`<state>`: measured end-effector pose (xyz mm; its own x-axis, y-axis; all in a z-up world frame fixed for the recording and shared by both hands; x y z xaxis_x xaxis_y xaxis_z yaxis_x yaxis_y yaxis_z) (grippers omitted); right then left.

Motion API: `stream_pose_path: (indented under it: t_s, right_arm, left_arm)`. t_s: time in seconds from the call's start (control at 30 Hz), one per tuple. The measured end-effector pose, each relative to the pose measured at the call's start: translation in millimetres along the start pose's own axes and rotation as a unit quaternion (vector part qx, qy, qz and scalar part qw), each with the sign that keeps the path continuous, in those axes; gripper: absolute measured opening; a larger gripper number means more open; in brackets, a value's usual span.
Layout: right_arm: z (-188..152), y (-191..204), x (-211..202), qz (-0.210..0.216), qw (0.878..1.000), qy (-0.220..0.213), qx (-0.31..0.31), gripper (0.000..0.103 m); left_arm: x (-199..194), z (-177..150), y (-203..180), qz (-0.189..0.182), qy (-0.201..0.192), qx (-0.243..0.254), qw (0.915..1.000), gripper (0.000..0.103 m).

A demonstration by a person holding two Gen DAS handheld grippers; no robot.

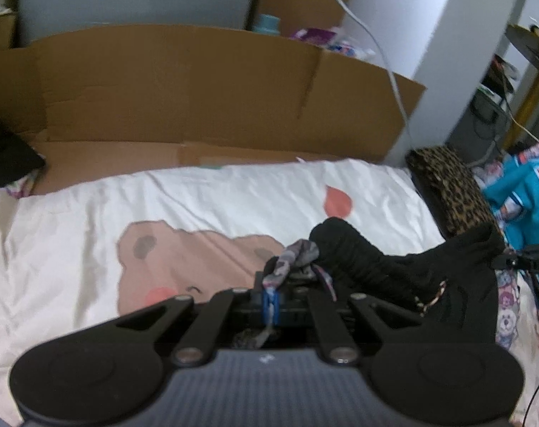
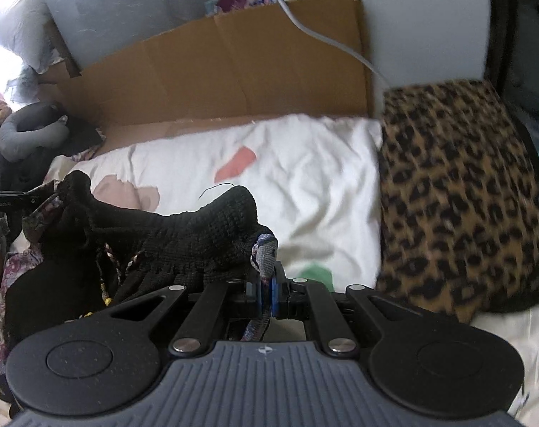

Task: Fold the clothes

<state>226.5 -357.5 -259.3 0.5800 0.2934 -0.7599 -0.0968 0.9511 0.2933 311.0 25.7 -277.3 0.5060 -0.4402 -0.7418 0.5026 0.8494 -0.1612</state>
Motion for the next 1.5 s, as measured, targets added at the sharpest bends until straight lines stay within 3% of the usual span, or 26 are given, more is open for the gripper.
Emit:
stream_pose_path:
  t_s: [0.63, 1.23, 1.5]
  right_arm:
    - [85.1, 78.5, 44.0, 0.004, 0.996, -0.037, -0.078, 0.003]
    - [134.1, 123.3, 129.5, -0.016, 0.993, -0.021, -0.118, 0.003]
    - [146.1, 138.4, 176.7, -0.027, 0.991, -0.002, -0.131, 0.003]
  left_arm:
    - [-18.0, 22.1, 72.5, 0.059, -0.050, -0.064, 0.9949, 0.003]
    - [21.8, 31.6, 140.6, 0.087, -0.056, -0.119, 0.9874, 0.003]
    - [46.6, 41.2, 171.8, 0.090, -0.042, -0.135, 0.9859, 0.003]
Point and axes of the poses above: each gripper's, at about its wrist camera, not at the fingertips, and x roughly the way its jaws point, y to its left, z to its top, the point moved 4 cm from there along x, roughly the way its jaws point, and after that the axes turned 5 degrees about x, right-handed, at the moved point
